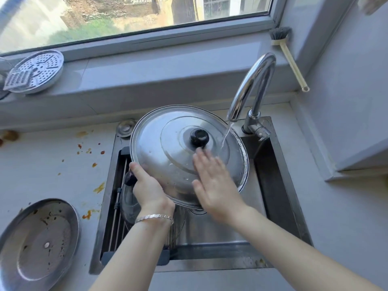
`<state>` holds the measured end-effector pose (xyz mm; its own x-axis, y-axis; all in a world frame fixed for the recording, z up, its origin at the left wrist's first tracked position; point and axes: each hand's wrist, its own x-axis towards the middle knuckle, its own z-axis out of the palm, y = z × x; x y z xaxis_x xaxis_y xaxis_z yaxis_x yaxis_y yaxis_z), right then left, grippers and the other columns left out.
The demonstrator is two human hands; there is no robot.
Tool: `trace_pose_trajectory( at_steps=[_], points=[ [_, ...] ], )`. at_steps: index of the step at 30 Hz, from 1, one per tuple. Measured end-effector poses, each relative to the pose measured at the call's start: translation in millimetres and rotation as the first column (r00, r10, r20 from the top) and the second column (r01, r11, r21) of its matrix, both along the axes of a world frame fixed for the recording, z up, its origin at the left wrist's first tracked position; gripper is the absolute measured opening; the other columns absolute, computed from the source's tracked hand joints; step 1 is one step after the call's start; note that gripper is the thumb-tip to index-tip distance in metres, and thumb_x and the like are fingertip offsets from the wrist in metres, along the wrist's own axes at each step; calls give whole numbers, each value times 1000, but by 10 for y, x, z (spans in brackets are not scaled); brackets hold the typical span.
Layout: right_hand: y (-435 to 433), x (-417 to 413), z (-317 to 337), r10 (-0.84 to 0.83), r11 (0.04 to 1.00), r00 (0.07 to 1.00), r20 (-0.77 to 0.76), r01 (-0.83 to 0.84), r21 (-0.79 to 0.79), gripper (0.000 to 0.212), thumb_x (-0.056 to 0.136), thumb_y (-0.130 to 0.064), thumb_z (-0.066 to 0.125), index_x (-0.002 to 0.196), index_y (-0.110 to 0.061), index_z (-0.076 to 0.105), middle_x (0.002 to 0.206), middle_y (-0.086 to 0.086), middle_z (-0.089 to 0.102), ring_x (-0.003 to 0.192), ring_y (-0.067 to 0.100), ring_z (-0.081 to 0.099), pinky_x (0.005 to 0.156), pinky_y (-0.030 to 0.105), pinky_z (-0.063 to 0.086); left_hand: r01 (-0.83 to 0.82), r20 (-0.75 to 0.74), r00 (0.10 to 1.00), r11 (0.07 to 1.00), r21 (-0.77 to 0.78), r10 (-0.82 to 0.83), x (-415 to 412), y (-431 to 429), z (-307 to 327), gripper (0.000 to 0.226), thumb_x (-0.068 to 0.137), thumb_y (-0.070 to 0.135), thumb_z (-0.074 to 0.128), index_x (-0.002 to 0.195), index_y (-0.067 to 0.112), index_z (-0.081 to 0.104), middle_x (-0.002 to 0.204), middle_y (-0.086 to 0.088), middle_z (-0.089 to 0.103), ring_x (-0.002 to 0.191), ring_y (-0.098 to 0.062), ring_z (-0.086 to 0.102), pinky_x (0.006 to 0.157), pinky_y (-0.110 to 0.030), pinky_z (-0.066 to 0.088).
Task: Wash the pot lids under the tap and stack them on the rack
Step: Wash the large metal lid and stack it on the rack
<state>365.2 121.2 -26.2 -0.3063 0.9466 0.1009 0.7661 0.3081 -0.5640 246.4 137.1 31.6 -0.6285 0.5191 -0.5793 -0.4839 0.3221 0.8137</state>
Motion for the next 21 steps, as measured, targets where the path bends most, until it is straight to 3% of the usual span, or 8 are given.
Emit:
trace_pose_trajectory(
  at_steps=[2, 3, 6, 8, 13, 17, 19, 21],
  points=[
    [15, -157, 76, 222, 965, 973, 58, -228, 129, 55, 89, -35, 34, 136, -7, 44, 143, 11, 44, 133, 28, 40, 110, 37, 16, 58, 34, 998, 998, 8, -59, 92, -21, -40, 46, 91, 57, 38, 88, 15, 56, 93, 2, 62, 80, -14, 61, 77, -28, 47],
    [78, -214, 140, 283, 945, 955, 82, -293, 144, 52, 89, -32, 34, 132, -9, 50, 139, 9, 50, 131, 28, 44, 109, 37, 18, 98, 55, 994, 995, 13, -99, 130, -42, -67, 46, 93, 55, 37, 86, 15, 57, 88, 2, 63, 78, -12, 61, 74, -27, 48],
    [284, -245, 297, 358, 930, 931, 76, -363, 62, 51, 93, -30, 24, 134, -13, 49, 145, 4, 44, 139, 23, 30, 113, 34, 10, 199, 67, 977, 979, 36, -201, 159, -73, -151, 42, 95, 50, 37, 93, 17, 61, 93, 0, 66, 87, -14, 64, 77, -27, 51],
    [246, -280, 291, 345, 932, 933, 106, -354, 79, 52, 91, -29, 26, 132, -10, 51, 142, 5, 47, 137, 25, 35, 112, 35, 11, 224, 74, 971, 973, 54, -228, 109, -58, -180, 45, 93, 54, 37, 91, 16, 63, 98, -2, 69, 92, -17, 66, 86, -32, 51],
    [-22, -228, 52, 383, 883, 914, 135, -405, 237, 47, 87, -23, 38, 128, -8, 55, 135, 7, 54, 128, 29, 47, 108, 40, 21, 202, 75, 976, 979, 11, -202, 156, -172, -155, 48, 94, 53, 34, 88, 15, 61, 87, 1, 68, 81, -9, 64, 72, -22, 49],
    [-129, 37, -98, 425, 872, 903, 72, -429, 235, 41, 93, -25, 40, 130, -15, 52, 141, 3, 48, 133, 27, 41, 112, 39, 20, 174, 72, 982, 984, -23, -172, 271, -270, -141, 47, 94, 52, 36, 81, 12, 58, 84, -2, 66, 82, -15, 64, 77, -29, 49],
    [-248, 268, -226, 465, 855, 881, 83, -472, 216, 38, 93, -20, 43, 130, -24, 51, 145, 2, 42, 137, 24, 34, 113, 39, 20, 125, 63, 990, 992, -31, -123, 209, -238, -162, 47, 93, 54, 37, 91, 12, 57, 90, -3, 65, 85, -18, 64, 77, -32, 52],
    [-384, 579, -408, 473, 864, 880, 47, -474, 167, 38, 91, -15, 47, 126, -27, 55, 147, 3, 38, 139, 22, 30, 114, 37, 21, 121, 5, 993, 992, -48, -120, 101, -201, -164, 43, 91, 58, 38, 99, 19, 54, 102, -3, 64, 97, -23, 63, 90, -39, 51]
  ],
)
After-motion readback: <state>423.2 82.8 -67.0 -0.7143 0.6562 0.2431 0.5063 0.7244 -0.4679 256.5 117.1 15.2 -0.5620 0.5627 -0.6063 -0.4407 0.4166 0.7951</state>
